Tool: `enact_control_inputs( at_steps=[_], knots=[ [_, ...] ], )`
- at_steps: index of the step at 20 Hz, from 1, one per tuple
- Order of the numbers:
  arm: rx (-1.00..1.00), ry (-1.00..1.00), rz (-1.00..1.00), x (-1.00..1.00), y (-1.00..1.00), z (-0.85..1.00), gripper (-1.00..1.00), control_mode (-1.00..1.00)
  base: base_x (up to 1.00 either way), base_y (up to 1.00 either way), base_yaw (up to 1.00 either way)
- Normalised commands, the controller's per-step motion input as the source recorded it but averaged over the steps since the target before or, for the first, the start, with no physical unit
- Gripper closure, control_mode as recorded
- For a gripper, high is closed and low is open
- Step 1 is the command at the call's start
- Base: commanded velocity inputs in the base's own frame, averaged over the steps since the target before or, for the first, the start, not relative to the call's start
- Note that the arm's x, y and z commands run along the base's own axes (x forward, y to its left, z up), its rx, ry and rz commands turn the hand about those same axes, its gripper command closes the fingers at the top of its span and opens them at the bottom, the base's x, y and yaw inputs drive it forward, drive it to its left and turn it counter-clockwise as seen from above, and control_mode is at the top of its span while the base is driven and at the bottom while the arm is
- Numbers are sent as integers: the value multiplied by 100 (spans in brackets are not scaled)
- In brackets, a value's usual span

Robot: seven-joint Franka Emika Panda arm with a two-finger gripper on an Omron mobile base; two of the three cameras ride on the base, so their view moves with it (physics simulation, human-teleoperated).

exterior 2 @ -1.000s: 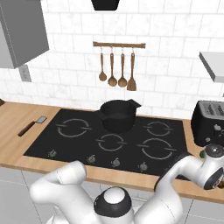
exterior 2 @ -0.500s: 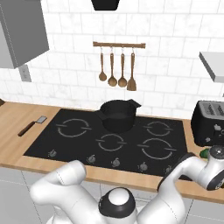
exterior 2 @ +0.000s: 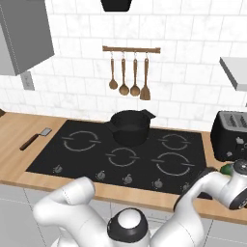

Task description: Put the bell pepper and broccoli in the pot. Retrieve the spatula and lightly stir the vegetables in the pot.

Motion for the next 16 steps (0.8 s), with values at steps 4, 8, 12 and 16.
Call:
enact_control_inputs(
  at_steps=[4, 8, 12, 16],
  knots=[
    [-2, -1, 0, -32, 28, 32, 100, -100, 0, 0, 0],
    [-3, 0, 0, -34, 45, 31, 100, -100, 0, 0, 0],
    [-5, 0, 0, -23, 65, 31, 100, -100, 0, 0, 0],
    [-2, 0, 2, -19, 87, 25, 100, -100, 0, 0, 0]
  ],
)
